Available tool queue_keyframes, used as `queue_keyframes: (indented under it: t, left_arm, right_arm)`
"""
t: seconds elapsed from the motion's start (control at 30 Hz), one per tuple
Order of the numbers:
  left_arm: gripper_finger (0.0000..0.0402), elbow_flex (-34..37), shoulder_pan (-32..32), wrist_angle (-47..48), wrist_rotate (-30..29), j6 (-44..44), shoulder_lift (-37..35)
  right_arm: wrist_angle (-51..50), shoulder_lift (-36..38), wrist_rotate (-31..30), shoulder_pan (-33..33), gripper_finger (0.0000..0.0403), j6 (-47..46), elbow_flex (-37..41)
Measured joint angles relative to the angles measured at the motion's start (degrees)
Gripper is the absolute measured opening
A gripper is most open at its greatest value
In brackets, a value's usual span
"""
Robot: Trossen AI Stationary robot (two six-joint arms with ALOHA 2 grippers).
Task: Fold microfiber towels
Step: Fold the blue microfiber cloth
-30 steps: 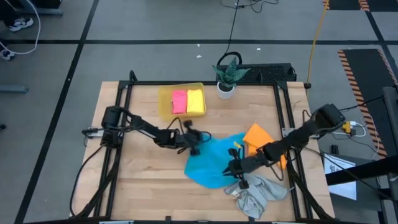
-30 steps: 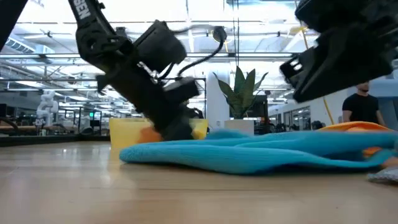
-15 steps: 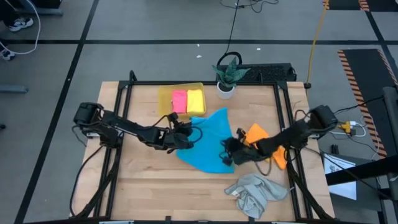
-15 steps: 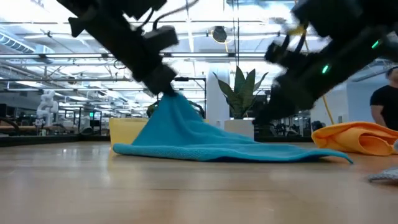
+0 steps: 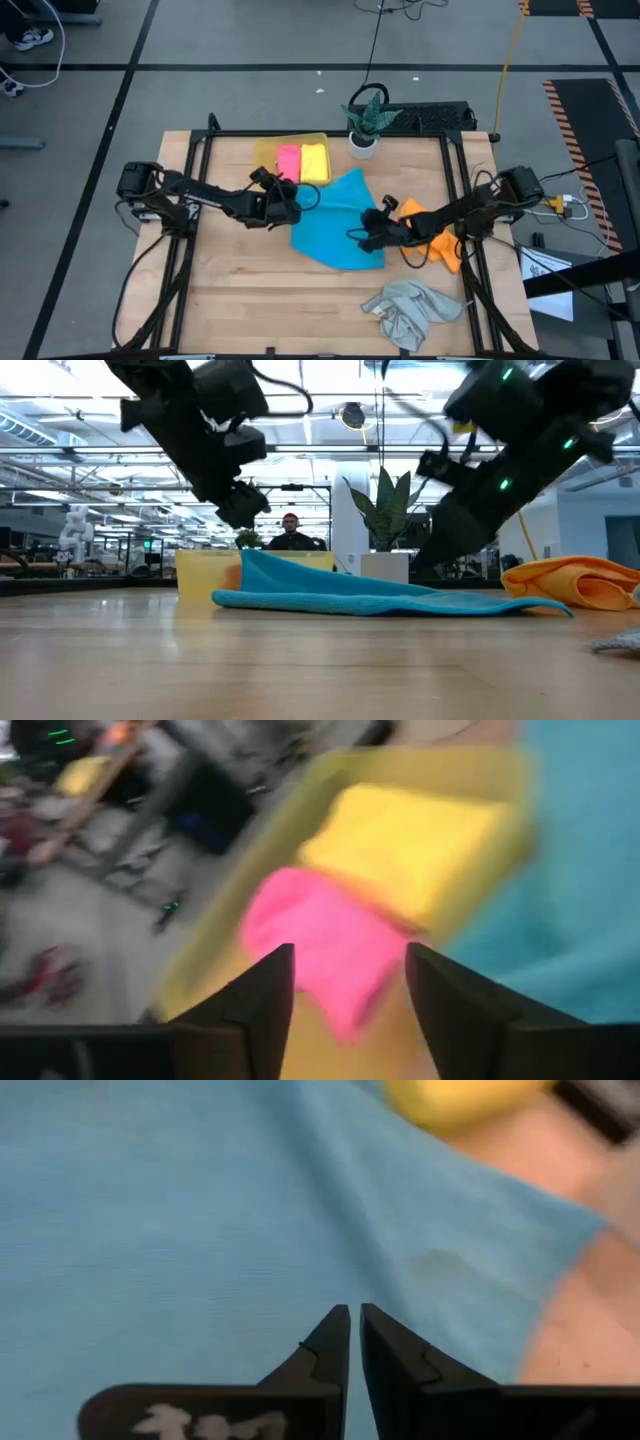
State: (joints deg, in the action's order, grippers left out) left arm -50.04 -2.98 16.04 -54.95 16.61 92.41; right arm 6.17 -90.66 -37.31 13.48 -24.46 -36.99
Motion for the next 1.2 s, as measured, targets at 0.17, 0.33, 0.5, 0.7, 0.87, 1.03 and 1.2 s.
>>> queue_keyframes:
  t: [0.17, 0.33, 0.5, 0.7, 0.87, 1.03, 1.2]
  left_arm:
    - [0.0213, -0.1, -5.9, -2.7, 15.8, -5.5, 0.8]
    - [0.0213, 0.4, -13.7, -9.0, 33.5, -16.6, 5.5]
    - [0.0213, 0.8, -16.7, -19.6, 33.4, -24.3, 13.4]
    - [0.0167, 0.7, -15.7, -24.6, 32.9, -24.4, 15.6]
    - [0.0051, 1.3, -15.3, -19.7, 32.4, -24.1, 11.2]
    - [0.0016, 1.1, -15.3, -18.2, 32.4, -20.0, 5.3]
    - [0.0020, 1.0, -15.6, -17.2, 33.3, -17.4, 0.5]
  right_arm:
    - [3.0, 2.1, 11.5, 5.7, 0.0018, 2.3, 0.0]
    - [4.8, 1.8, 19.1, 11.9, 0.0018, 5.7, 0.0]
    - [11.0, -0.3, 19.3, 15.3, 0.0018, 15.0, 0.0]
    - [17.0, -6.1, 19.6, 13.9, 0.0039, 19.8, -0.4]
    - [16.7, -10.0, 19.6, 12.6, 0.0092, 20.8, -1.7]
    - [16.9, -12.6, 18.0, 12.2, 0.0125, 23.8, -4.1]
    - [15.9, -12.1, 8.4, 11.9, 0.0082, 25.2, -4.6]
